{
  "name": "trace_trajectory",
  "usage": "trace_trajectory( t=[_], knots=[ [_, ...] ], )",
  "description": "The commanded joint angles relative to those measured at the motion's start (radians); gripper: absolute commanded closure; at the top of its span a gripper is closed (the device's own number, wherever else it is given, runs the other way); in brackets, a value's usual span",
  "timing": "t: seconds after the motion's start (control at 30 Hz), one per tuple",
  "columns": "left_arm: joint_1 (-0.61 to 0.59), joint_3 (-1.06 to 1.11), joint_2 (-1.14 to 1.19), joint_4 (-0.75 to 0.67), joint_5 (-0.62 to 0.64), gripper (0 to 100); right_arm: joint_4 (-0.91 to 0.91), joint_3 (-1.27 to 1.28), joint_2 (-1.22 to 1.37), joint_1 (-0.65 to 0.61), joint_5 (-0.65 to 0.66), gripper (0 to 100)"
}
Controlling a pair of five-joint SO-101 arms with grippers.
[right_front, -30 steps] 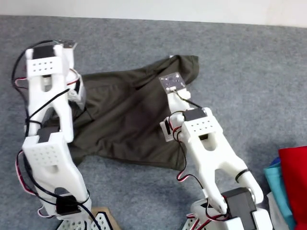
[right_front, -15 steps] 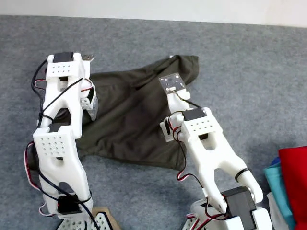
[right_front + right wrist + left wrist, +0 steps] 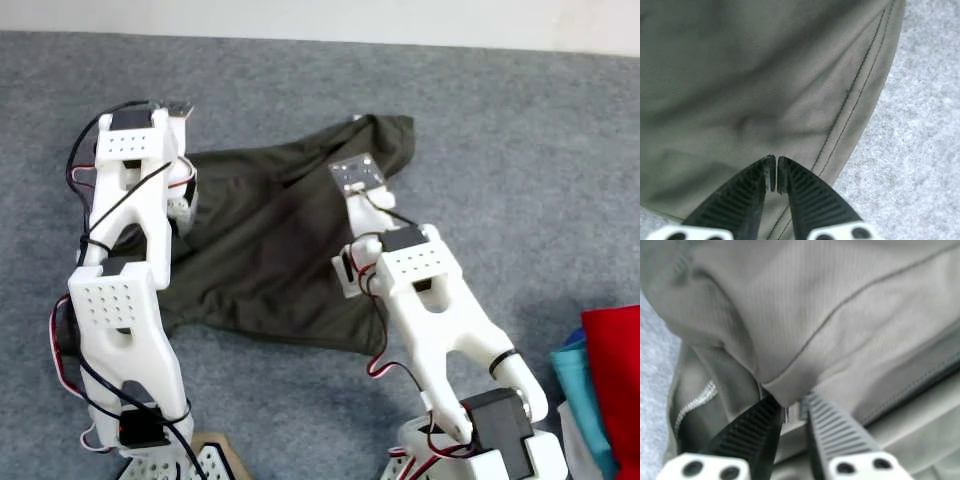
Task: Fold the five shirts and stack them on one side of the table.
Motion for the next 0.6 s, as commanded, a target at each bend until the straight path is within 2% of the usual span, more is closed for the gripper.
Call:
trace_trajectory(
  t=[0.0, 0.33, 0.5, 0.57],
  knots=[
    [0.031, -0.039, -0.012, -0.029, 0.011, 99, -0.010, -0.031, -0.005, -0.008, -0.011, 97.4],
    [0.094, -0.044, -0.018, -0.026, 0.014, 99, -0.015, -0.012, -0.013, -0.010, -0.011, 97.4],
    [0.105, -0.045, -0.022, -0.015, 0.058, 99, -0.015, -0.012, -0.010, -0.010, -0.011, 97.4],
    [0.108, -0.045, -0.022, 0.028, 0.060, 98, -0.015, -0.010, -0.010, -0.010, -0.009, 97.4]
  ],
)
